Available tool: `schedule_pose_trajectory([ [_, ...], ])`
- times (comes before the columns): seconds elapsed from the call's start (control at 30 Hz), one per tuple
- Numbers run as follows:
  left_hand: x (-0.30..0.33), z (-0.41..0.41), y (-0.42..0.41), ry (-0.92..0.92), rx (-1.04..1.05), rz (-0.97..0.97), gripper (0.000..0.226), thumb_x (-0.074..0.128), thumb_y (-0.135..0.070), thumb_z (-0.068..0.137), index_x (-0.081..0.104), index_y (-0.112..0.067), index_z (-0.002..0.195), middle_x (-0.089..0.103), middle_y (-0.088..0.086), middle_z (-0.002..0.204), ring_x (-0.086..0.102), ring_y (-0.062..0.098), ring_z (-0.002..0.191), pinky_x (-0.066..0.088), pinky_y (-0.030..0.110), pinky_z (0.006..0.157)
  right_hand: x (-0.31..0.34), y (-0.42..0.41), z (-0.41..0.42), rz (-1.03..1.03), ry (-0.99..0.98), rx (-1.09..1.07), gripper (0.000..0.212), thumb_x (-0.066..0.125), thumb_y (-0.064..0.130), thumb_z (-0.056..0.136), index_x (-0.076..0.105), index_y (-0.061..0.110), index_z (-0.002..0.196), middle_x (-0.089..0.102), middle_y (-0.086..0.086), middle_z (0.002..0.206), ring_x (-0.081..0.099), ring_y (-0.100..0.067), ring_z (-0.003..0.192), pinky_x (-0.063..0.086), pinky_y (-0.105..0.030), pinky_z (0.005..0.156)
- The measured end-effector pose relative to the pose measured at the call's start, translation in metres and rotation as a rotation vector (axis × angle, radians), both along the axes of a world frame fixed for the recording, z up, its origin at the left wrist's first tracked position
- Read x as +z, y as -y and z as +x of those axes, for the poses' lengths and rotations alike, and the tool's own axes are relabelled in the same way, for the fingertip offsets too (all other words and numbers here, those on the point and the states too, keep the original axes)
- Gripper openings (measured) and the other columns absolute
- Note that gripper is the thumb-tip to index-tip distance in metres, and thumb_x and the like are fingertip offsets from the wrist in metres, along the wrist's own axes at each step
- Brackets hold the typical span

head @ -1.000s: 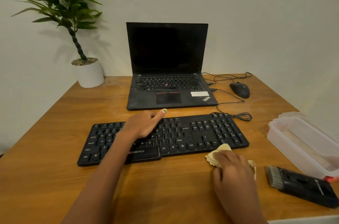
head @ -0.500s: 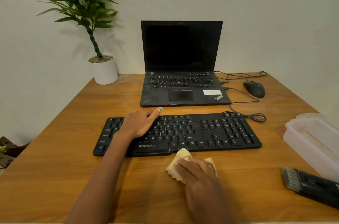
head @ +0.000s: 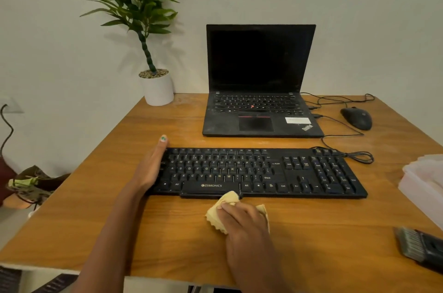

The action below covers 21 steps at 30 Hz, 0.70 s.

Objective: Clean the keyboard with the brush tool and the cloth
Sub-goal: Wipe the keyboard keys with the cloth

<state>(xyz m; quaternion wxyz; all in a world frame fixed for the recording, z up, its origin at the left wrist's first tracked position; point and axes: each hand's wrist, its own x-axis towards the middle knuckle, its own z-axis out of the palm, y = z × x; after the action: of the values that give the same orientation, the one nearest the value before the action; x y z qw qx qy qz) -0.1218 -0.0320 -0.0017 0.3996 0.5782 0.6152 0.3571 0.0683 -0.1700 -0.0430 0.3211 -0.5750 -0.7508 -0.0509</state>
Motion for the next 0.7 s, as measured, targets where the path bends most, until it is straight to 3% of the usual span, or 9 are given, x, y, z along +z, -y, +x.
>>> schedule_pose_trajectory([
  [0.07,-0.004,-0.004,-0.003,0.060,-0.004,0.029,0.072,0.013,-0.077,0.083,0.050,-0.032,0.126,0.056,-0.005,0.125,0.055,0.011,0.104,0.035,0.041,0.104,0.004,-0.003,-0.018,-0.043,0.006,0.055,0.043,0.036,0.020,0.071,0.074,0.026,0.089,0.069,0.016,0.095,0.059,-0.009,0.090,0.054,-0.026,0.073],
  [0.13,-0.004,-0.006,-0.003,0.117,0.014,0.037,0.072,0.014,-0.074,0.082,0.048,-0.030,0.128,0.054,-0.008,0.121,0.053,0.007,0.102,0.034,0.036,0.099,0.010,-0.006,-0.036,-0.093,0.025,0.113,0.044,0.034,0.021,0.070,0.074,0.027,0.085,0.069,0.018,0.091,0.063,-0.008,0.082,0.053,-0.021,0.069],
  [0.23,-0.003,-0.005,-0.003,0.103,0.014,0.062,0.084,0.011,-0.073,0.082,0.039,-0.024,0.145,0.048,-0.008,0.134,0.045,0.011,0.117,0.030,0.036,0.104,0.020,-0.011,-0.056,-0.130,0.102,0.165,0.043,0.033,0.021,0.072,0.074,0.027,0.084,0.068,0.019,0.088,0.063,-0.006,0.079,0.051,-0.018,0.065],
  [0.4,-0.008,-0.010,-0.008,0.059,0.022,0.060,0.104,0.009,-0.093,0.070,0.041,-0.028,0.144,0.048,-0.005,0.143,0.045,0.018,0.128,0.027,0.048,0.113,0.028,-0.015,-0.063,-0.122,0.143,0.239,0.043,0.035,0.011,0.076,0.071,0.021,0.096,0.067,0.011,0.098,0.060,-0.013,0.085,0.052,-0.024,0.071],
  [0.47,-0.011,-0.011,-0.010,0.007,0.026,0.090,0.097,0.005,-0.088,0.076,0.043,-0.028,0.143,0.048,-0.002,0.145,0.044,0.022,0.131,0.026,0.048,0.113,0.028,-0.018,-0.055,-0.213,0.270,0.281,0.039,0.043,0.003,0.084,0.060,0.013,0.118,0.060,0.002,0.119,0.051,-0.023,0.106,0.046,-0.035,0.087],
  [0.5,-0.013,-0.011,-0.011,-0.001,0.036,0.101,0.091,0.004,-0.082,0.081,0.044,-0.028,0.143,0.049,-0.001,0.145,0.044,0.023,0.132,0.027,0.047,0.113,0.027,-0.017,-0.050,-0.278,0.307,0.281,0.037,0.052,0.005,0.084,0.056,0.010,0.121,0.057,-0.001,0.123,0.047,-0.026,0.111,0.043,-0.040,0.088],
  [0.6,-0.015,-0.011,-0.012,0.000,0.046,0.108,0.085,0.005,-0.076,0.084,0.047,-0.029,0.141,0.050,-0.001,0.144,0.045,0.023,0.131,0.027,0.046,0.113,0.024,-0.015,-0.045,-0.315,0.331,0.217,0.042,0.082,0.019,0.059,0.068,0.015,0.099,0.067,0.003,0.097,0.059,-0.022,0.089,0.051,-0.033,0.066],
  [0.7,-0.015,-0.013,-0.012,0.000,0.040,0.112,0.100,0.003,-0.091,0.072,0.048,-0.032,0.139,0.049,-0.003,0.145,0.044,0.021,0.132,0.026,0.048,0.114,0.022,-0.018,-0.056,-0.209,0.320,0.266,0.042,0.085,0.024,0.051,0.071,0.019,0.089,0.067,0.007,0.085,0.059,-0.015,0.077,0.052,-0.026,0.060],
])
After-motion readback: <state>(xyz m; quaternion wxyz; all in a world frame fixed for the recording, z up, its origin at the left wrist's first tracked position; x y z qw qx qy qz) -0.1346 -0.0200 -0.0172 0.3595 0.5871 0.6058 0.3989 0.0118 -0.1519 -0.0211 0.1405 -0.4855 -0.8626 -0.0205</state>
